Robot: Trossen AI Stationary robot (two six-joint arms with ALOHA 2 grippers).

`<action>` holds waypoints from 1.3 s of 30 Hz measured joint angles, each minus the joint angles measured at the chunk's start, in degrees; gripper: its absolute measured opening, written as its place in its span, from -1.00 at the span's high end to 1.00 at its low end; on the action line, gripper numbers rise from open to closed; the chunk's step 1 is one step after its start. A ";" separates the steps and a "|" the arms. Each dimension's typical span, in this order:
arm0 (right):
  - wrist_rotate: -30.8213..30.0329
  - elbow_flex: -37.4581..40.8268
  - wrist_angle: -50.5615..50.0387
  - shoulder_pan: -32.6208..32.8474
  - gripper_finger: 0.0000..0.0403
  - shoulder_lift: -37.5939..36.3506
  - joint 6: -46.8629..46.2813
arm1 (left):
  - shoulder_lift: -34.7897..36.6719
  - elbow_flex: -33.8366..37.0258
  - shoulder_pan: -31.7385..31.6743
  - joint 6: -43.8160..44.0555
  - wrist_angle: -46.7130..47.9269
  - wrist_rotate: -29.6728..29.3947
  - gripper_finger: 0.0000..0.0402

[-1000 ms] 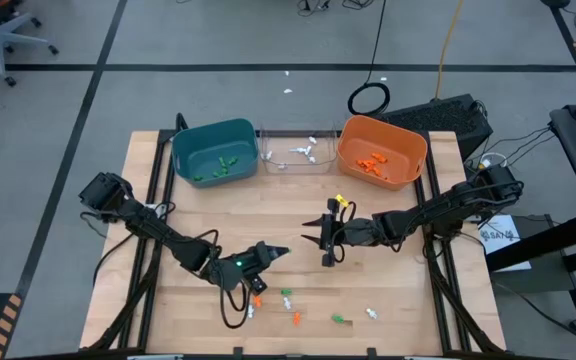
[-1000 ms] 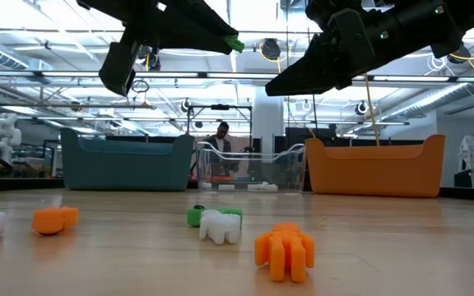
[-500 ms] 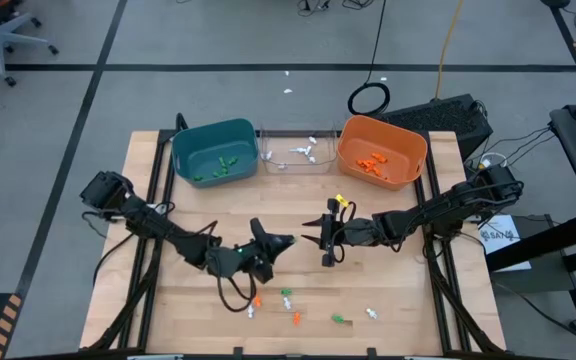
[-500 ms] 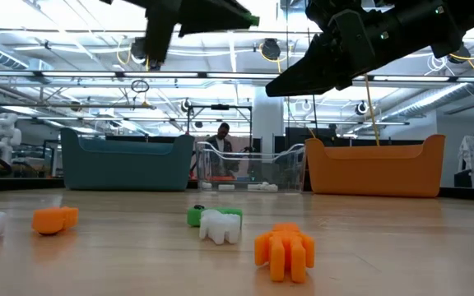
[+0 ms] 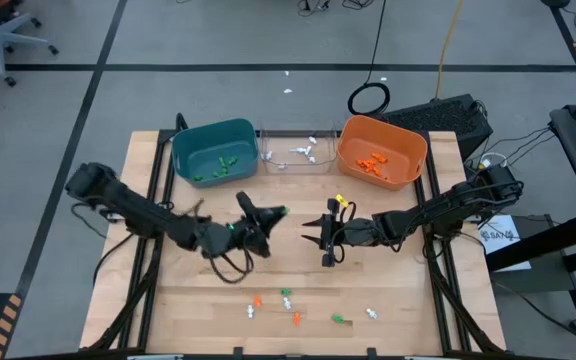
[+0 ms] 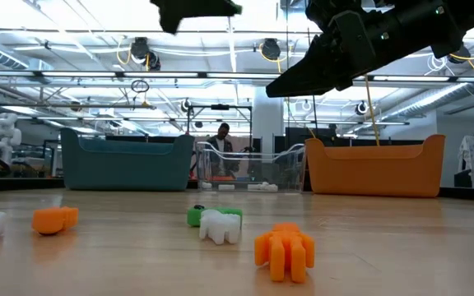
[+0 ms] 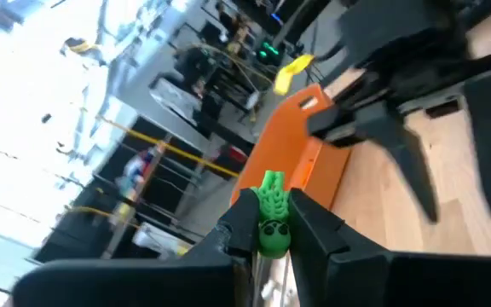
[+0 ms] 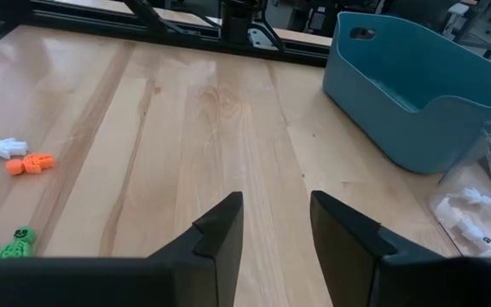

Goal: Sort Halloween decoration
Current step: Put the green skeleton toy into the blue bin

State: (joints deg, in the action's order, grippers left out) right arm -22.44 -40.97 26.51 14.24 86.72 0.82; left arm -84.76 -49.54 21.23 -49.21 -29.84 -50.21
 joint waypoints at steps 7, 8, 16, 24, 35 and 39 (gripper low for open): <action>0.00 0.00 -0.03 0.01 0.39 0.00 -0.08 | 16.37 0.00 -7.83 16.64 29.23 9.35 0.80; 0.00 0.00 -0.04 0.00 0.39 0.00 -0.08 | 18.19 0.00 -9.31 18.96 33.30 10.01 0.80; 0.00 0.00 -0.25 0.00 0.39 0.11 -0.11 | 24.73 0.00 -25.74 26.43 50.09 24.29 0.80; 0.04 0.02 -2.40 0.02 0.39 0.17 -0.78 | 20.18 1.66 -42.02 26.42 51.65 30.90 0.80; 0.02 0.02 -2.42 0.02 0.39 0.17 -0.66 | 10.25 5.01 -55.13 28.87 52.35 30.66 0.80; 0.02 0.02 -2.40 0.00 0.39 0.17 -0.59 | 8.10 5.01 -56.18 33.81 51.09 30.35 0.80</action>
State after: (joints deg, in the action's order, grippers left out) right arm -22.41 -40.95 24.12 14.24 86.89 0.23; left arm -76.66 -44.53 -34.94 -15.40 21.25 -19.86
